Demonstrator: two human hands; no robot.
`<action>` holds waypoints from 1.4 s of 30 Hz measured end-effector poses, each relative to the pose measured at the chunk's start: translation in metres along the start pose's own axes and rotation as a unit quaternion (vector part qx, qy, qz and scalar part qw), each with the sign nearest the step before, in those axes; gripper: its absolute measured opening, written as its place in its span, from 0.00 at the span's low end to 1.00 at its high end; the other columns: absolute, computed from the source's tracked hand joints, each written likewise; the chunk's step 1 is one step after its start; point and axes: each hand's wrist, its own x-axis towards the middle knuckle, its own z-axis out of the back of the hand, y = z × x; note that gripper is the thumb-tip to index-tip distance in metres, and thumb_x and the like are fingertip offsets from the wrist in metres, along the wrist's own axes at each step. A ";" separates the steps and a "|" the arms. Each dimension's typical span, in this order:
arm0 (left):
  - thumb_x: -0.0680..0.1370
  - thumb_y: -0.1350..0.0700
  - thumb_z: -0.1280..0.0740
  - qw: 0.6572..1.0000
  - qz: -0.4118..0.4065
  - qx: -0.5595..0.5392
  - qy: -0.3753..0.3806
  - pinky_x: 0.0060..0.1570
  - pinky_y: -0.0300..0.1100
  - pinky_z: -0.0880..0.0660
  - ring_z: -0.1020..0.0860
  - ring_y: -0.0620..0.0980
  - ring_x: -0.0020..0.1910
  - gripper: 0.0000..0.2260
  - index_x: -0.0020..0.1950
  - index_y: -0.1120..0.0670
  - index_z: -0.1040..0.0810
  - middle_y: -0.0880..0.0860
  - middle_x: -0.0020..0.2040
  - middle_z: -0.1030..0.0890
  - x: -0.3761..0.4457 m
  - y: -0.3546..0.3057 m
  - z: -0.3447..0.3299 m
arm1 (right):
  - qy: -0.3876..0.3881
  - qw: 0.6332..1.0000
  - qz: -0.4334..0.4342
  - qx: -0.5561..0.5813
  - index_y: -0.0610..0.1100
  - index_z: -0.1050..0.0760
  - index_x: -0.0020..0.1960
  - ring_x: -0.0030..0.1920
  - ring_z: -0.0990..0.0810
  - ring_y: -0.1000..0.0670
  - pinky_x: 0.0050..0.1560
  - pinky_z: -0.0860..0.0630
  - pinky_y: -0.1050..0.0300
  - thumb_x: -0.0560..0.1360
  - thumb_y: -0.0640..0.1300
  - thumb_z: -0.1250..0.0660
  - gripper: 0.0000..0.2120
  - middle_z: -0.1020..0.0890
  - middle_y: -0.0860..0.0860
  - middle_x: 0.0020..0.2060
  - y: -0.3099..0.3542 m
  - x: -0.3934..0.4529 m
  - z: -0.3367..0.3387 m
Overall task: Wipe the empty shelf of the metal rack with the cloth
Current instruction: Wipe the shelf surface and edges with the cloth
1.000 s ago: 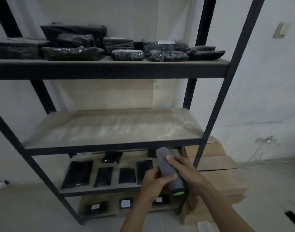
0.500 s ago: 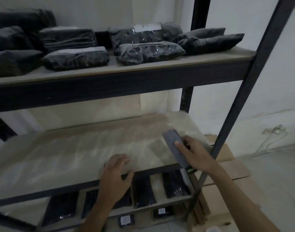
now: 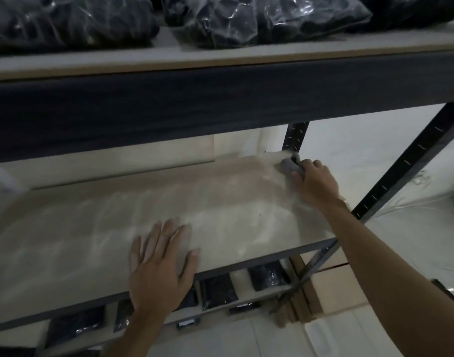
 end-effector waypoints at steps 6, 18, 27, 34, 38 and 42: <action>0.81 0.36 0.47 1.000 0.000 0.019 -0.009 0.77 0.59 0.44 0.36 0.51 0.79 0.25 0.75 0.44 0.31 0.48 0.78 0.31 0.001 0.004 -0.008 | 0.084 0.979 0.183 0.021 0.46 0.25 0.62 0.47 0.24 0.46 0.45 0.31 0.53 0.82 0.56 0.38 0.16 0.26 0.49 0.48 0.012 -0.014 0.009; 0.81 0.37 0.45 1.000 0.002 0.013 -0.003 0.77 0.60 0.43 0.35 0.53 0.78 0.26 0.75 0.47 0.29 0.51 0.77 0.30 -0.002 -0.001 -0.003 | 0.016 0.996 0.082 0.021 0.44 0.26 0.65 0.55 0.24 0.38 0.52 0.28 0.47 0.82 0.52 0.37 0.17 0.24 0.42 0.57 0.002 -0.013 -0.007; 0.80 0.37 0.45 0.998 -0.042 -0.026 0.045 0.74 0.62 0.38 0.34 0.55 0.77 0.28 0.75 0.52 0.29 0.54 0.77 0.30 0.010 0.019 0.015 | 0.011 0.998 0.059 -0.026 0.40 0.30 0.68 0.59 0.25 0.36 0.51 0.28 0.45 0.82 0.50 0.39 0.19 0.26 0.39 0.60 0.007 0.004 0.021; 0.81 0.38 0.44 0.997 -0.052 -0.032 0.035 0.74 0.60 0.36 0.32 0.52 0.76 0.26 0.74 0.51 0.28 0.53 0.76 0.29 0.007 0.029 0.015 | 0.002 0.997 0.032 -0.077 0.42 0.35 0.72 0.62 0.28 0.34 0.59 0.29 0.39 0.84 0.51 0.43 0.20 0.28 0.37 0.64 -0.007 -0.026 0.001; 0.81 0.37 0.45 0.998 -0.052 -0.034 0.017 0.73 0.58 0.35 0.31 0.51 0.75 0.25 0.73 0.48 0.28 0.51 0.75 0.28 0.004 0.032 0.008 | 0.051 0.993 0.092 -0.055 0.44 0.36 0.72 0.60 0.27 0.34 0.56 0.29 0.43 0.83 0.53 0.42 0.20 0.28 0.40 0.62 0.004 -0.055 0.001; 0.81 0.37 0.46 0.998 -0.054 -0.030 0.011 0.74 0.58 0.37 0.33 0.51 0.76 0.24 0.72 0.46 0.29 0.50 0.75 0.28 0.004 0.033 0.002 | 0.108 0.977 0.182 -0.026 0.43 0.33 0.70 0.55 0.23 0.38 0.53 0.28 0.47 0.82 0.54 0.39 0.21 0.26 0.41 0.59 0.019 -0.067 0.012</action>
